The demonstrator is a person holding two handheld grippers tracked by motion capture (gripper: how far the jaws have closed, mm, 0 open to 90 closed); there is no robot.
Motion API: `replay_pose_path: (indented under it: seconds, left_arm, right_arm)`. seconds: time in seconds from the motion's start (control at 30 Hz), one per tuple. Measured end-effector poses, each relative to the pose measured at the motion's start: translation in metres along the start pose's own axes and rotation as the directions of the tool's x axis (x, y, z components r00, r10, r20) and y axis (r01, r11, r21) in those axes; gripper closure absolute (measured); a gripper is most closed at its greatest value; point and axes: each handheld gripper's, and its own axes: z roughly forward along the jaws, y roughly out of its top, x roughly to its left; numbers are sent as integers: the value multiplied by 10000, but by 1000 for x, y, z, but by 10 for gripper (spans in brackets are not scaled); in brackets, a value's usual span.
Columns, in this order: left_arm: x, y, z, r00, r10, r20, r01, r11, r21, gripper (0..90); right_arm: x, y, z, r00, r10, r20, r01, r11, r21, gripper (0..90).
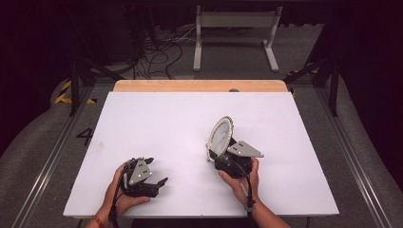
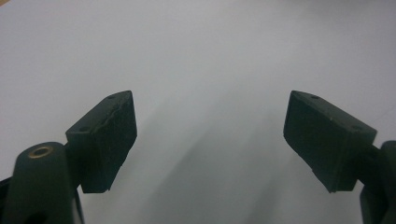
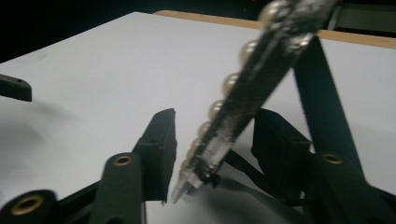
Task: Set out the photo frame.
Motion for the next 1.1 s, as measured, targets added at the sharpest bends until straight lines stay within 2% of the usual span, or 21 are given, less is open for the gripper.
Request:
replay_pose_path:
  seconds: [0.07,0.17,0.23,0.33,0.43,0.67,0.73,0.93,1.1]
  left_arm:
    - [0,1,-1,10000,26,-24,-26,10000,-34,184]
    - [0,2,-1,10000,53,-12,-53,9999,-107,185]
    - [0,3,-1,10000,83,-26,-84,9999,-98,192]
    - [1,3,-2,9997,205,-99,-206,9997,-94,192]
    - [3,3,-3,9998,88,-153,-91,9998,-154,192]
    - [11,4,-5,10000,41,-62,-43,9991,-414,182]
    - [13,5,-5,9999,-122,-97,117,9987,-493,175]
    - [14,6,-6,9998,-204,-64,199,9979,-610,171]
    - [12,5,-5,9998,-177,-59,174,9982,-568,172]
  right_arm:
    - [-3,1,0,9997,133,-184,-132,9999,32,545]
    - [-2,1,0,9998,132,-138,-131,9999,15,563]
    - [-6,0,0,9989,369,-286,-369,9993,22,607]
    - [-9,0,-1,9988,285,-411,-279,9995,138,612]
    - [-13,1,-3,9979,149,-634,-136,9997,211,614]
    - [-24,1,-4,9917,214,-1266,-156,9988,465,653]
    - [-26,0,-5,9901,294,-1373,-231,9986,472,655]
    - [-28,2,-6,9898,253,-1405,-171,9981,599,670]
    - [-32,1,-8,9873,437,-1526,-339,9972,664,695]
